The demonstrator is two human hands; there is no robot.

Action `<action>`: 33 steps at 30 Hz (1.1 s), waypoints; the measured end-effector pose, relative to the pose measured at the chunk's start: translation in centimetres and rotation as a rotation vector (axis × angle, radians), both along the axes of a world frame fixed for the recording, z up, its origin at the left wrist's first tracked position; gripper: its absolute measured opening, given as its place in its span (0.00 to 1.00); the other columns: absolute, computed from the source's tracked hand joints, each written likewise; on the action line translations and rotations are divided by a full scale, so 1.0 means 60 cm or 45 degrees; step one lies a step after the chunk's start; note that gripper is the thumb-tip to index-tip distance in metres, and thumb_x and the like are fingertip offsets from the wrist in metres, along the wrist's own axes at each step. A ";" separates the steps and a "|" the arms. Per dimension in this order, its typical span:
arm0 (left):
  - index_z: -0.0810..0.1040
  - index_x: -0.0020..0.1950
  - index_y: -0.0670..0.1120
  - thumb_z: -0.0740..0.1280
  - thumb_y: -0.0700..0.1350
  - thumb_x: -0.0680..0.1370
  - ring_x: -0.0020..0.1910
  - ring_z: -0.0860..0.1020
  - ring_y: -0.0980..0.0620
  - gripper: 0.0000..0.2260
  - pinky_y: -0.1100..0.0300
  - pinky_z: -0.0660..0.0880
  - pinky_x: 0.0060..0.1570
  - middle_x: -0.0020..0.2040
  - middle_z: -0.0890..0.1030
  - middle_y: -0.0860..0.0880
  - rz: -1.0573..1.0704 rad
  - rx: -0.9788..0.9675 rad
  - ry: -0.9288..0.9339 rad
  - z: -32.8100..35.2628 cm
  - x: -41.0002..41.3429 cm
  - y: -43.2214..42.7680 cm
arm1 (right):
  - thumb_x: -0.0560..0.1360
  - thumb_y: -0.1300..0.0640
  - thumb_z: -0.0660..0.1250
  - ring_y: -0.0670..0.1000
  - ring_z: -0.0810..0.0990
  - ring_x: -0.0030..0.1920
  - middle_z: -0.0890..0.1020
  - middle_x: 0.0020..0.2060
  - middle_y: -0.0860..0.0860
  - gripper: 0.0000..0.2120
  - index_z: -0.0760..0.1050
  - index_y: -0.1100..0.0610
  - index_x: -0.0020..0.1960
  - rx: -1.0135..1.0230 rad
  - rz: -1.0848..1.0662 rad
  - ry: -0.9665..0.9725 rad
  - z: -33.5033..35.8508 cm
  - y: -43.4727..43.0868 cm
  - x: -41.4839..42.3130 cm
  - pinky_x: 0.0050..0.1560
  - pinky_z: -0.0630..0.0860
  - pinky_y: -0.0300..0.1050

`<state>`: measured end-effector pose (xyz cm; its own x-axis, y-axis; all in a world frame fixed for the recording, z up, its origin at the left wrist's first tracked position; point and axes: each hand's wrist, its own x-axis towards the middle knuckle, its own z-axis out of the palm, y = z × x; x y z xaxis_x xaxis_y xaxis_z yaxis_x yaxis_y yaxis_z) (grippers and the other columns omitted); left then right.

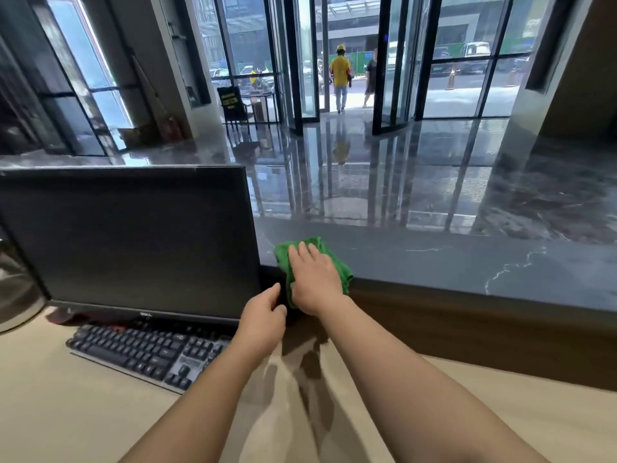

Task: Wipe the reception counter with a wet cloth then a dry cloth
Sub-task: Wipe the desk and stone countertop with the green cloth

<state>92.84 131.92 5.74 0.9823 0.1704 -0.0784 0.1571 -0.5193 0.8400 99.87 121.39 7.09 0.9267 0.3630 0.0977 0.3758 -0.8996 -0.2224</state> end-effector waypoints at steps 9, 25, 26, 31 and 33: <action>0.64 0.73 0.38 0.53 0.27 0.80 0.53 0.76 0.58 0.22 0.67 0.73 0.45 0.57 0.78 0.50 0.033 -0.795 0.091 0.006 0.043 -0.070 | 0.80 0.50 0.62 0.55 0.55 0.76 0.55 0.78 0.50 0.31 0.53 0.50 0.78 -0.126 0.139 -0.175 -0.009 -0.063 0.023 0.73 0.57 0.50; 0.70 0.69 0.37 0.56 0.29 0.79 0.52 0.76 0.56 0.18 0.56 0.69 0.64 0.51 0.78 0.51 -0.401 -0.734 0.178 -0.008 0.009 -0.340 | 0.79 0.54 0.63 0.51 0.54 0.78 0.57 0.78 0.46 0.31 0.55 0.46 0.79 -0.058 -0.204 -0.132 -0.011 -0.364 -0.074 0.76 0.52 0.50; 0.69 0.69 0.37 0.56 0.28 0.79 0.47 0.74 0.60 0.19 0.58 0.68 0.60 0.47 0.77 0.54 -0.418 -0.736 0.171 -0.006 0.006 -0.357 | 0.79 0.54 0.63 0.50 0.53 0.78 0.56 0.78 0.46 0.31 0.55 0.46 0.79 -0.056 -0.216 -0.133 -0.011 -0.380 -0.078 0.76 0.52 0.50; 0.74 0.63 0.40 0.57 0.30 0.79 0.51 0.76 0.56 0.15 0.58 0.69 0.60 0.50 0.79 0.50 -0.446 -0.639 0.202 -0.003 -0.004 -0.421 | 0.79 0.56 0.63 0.49 0.52 0.78 0.55 0.78 0.45 0.31 0.54 0.46 0.79 -0.044 -0.209 -0.139 -0.014 -0.450 -0.093 0.76 0.50 0.48; 0.72 0.68 0.38 0.59 0.32 0.79 0.59 0.76 0.50 0.17 0.52 0.68 0.67 0.59 0.79 0.45 -0.429 -0.615 0.201 -0.002 -0.009 -0.447 | 0.79 0.57 0.63 0.49 0.52 0.78 0.55 0.78 0.46 0.31 0.55 0.46 0.79 -0.032 -0.190 -0.140 -0.013 -0.479 -0.098 0.76 0.50 0.48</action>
<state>92.27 105.12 5.65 0.9461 -0.2392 -0.2182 0.1921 -0.1277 0.9730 94.02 92.65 6.30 0.9547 0.2258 0.1939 0.2584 -0.9520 -0.1640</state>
